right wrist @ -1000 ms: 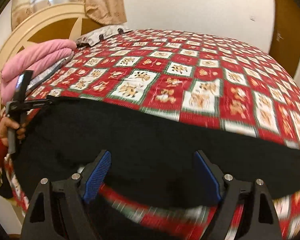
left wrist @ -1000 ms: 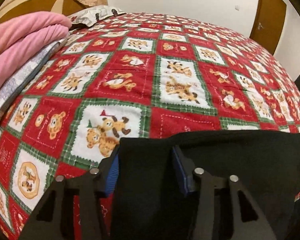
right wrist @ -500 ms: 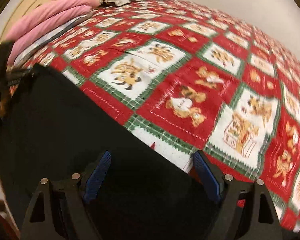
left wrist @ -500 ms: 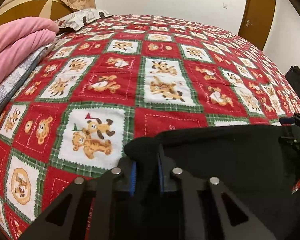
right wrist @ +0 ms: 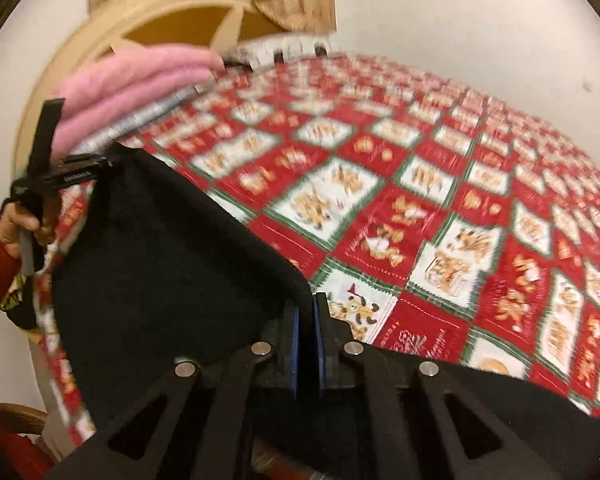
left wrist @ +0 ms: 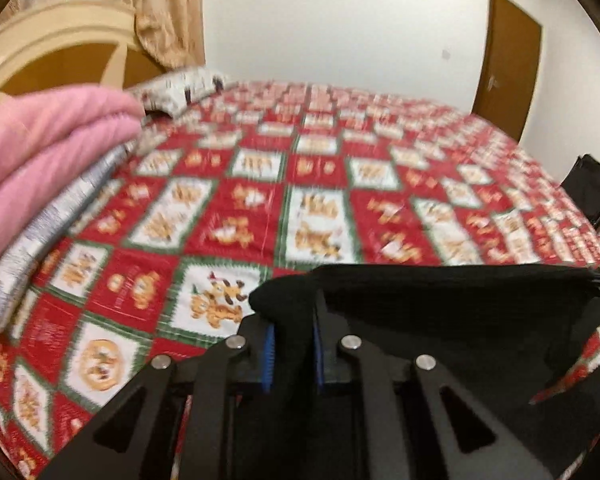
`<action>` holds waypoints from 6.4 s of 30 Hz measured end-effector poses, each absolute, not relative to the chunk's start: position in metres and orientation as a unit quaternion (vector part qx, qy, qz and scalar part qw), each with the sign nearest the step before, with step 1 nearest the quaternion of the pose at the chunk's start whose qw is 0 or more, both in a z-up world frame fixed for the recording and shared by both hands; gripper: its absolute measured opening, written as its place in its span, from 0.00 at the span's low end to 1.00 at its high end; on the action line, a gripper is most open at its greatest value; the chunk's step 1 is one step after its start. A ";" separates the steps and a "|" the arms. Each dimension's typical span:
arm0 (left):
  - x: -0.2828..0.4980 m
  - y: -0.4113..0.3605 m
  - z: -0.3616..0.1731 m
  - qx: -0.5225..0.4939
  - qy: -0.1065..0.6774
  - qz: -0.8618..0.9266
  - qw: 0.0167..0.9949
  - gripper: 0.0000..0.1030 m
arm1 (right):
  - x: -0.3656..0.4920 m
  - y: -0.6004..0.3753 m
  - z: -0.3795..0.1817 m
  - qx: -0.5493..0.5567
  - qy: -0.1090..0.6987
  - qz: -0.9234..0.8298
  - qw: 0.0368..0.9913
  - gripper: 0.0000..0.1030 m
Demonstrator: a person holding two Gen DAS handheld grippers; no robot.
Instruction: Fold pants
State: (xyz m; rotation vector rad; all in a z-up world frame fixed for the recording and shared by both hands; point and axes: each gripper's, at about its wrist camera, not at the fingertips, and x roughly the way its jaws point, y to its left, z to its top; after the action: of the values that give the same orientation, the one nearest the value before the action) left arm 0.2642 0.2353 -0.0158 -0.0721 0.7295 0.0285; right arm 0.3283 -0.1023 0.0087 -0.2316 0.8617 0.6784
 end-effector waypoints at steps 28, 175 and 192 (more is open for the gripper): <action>0.055 0.250 -0.087 -0.022 0.349 0.100 0.931 0.92 | 0.105 -0.102 -0.075 -0.119 0.394 0.327 0.850 0.51; 0.135 0.156 -0.108 -0.020 0.338 0.109 0.935 0.84 | 0.218 -0.186 -0.027 0.153 0.392 0.158 0.893 0.30; 0.136 0.159 -0.112 -0.030 0.339 0.128 0.932 0.93 | 0.382 -0.383 -0.094 0.070 0.527 -0.144 0.834 0.72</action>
State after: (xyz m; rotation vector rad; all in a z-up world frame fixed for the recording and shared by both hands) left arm 0.1360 0.1587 -0.1117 -0.0619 0.6932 0.2615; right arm 0.3825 -0.3829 -0.0943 0.1487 1.1173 -0.3049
